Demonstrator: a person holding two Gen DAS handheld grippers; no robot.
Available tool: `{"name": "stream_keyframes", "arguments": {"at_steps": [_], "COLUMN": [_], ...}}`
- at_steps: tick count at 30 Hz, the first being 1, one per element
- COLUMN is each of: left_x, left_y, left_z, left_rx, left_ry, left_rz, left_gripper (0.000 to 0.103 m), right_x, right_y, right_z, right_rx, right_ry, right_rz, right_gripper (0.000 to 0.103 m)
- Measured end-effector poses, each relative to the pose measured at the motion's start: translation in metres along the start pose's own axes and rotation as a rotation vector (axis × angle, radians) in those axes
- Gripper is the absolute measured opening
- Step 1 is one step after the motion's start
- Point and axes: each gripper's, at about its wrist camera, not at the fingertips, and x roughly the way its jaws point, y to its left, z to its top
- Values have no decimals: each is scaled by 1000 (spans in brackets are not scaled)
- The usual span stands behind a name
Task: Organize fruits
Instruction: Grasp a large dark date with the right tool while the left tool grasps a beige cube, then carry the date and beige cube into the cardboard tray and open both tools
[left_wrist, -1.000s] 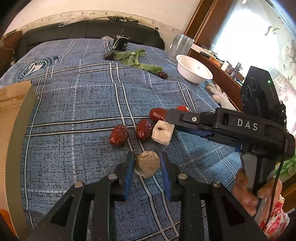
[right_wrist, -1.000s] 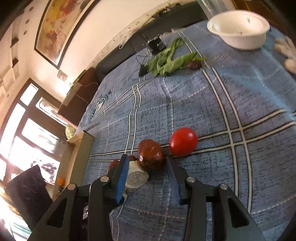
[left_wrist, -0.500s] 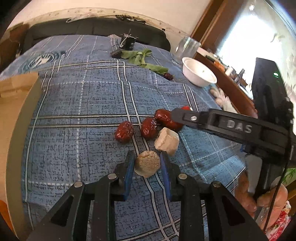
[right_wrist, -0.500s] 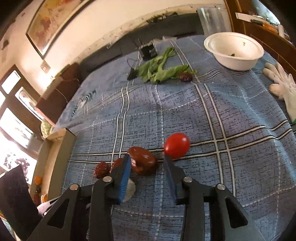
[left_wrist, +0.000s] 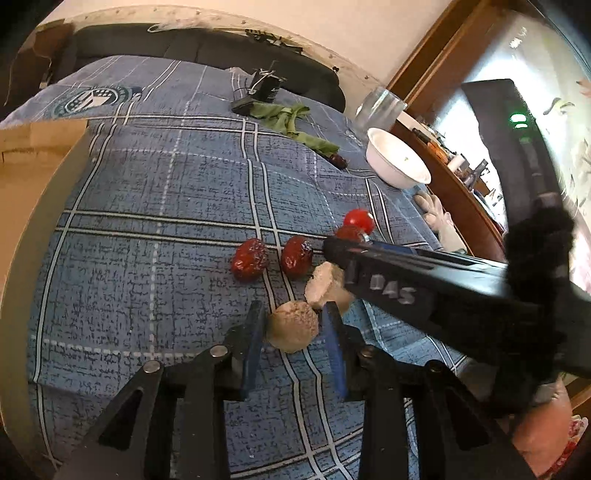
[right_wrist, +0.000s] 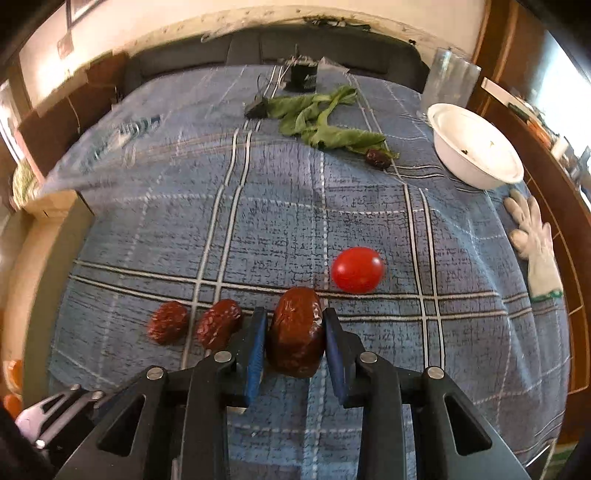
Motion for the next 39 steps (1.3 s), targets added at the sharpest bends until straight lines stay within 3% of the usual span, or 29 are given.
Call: {"name": "stream_keyframes", "arguments": {"at_steps": [2,4,6,11,13,15,20,24,30,34,39], "left_x": [0,2,4,7,6,6,5,-14,-93,-148,-170], "left_y": [1,-2,-11,-19,-20,-22,-23,-14,8,58,126], "left_z": [1,2,1,-1,-2,-4,-5,-7,-3,14,29], "left_rx": [-4,21,78,130,142,168,183,116,61,23,-24], "left_ry": [0,5,16,26,20,16,14,-4,-112,-155,-112], "left_rz": [-10,-33,-47,-25,23,109,141,114,110,234,427], "left_gripper": [33,52,64,68,57,27,26,26,27,27,27], "right_x": [-12,-29,-40,-62,-71,-78,-87,-97,-113,-114,-108], "right_y": [-6,-15,-19,-36,-46,-55,-69,-75,-51,-1,77], "right_z": [-5,-15,-24,-56,-66,-72,-75,-80,-77,-65,-50], "right_rx": [12,13,16,50,72,86,97,105,67,-2,-112], "right_ry": [-32,-74,-99,-149,-170,-192,-221,-236,-256,-238,-193], "right_rz": [25,57,81,163,193,214,227,253,305,393,502], "right_gripper": [32,32,32,32,32,33,33,33,33,33,33]}}
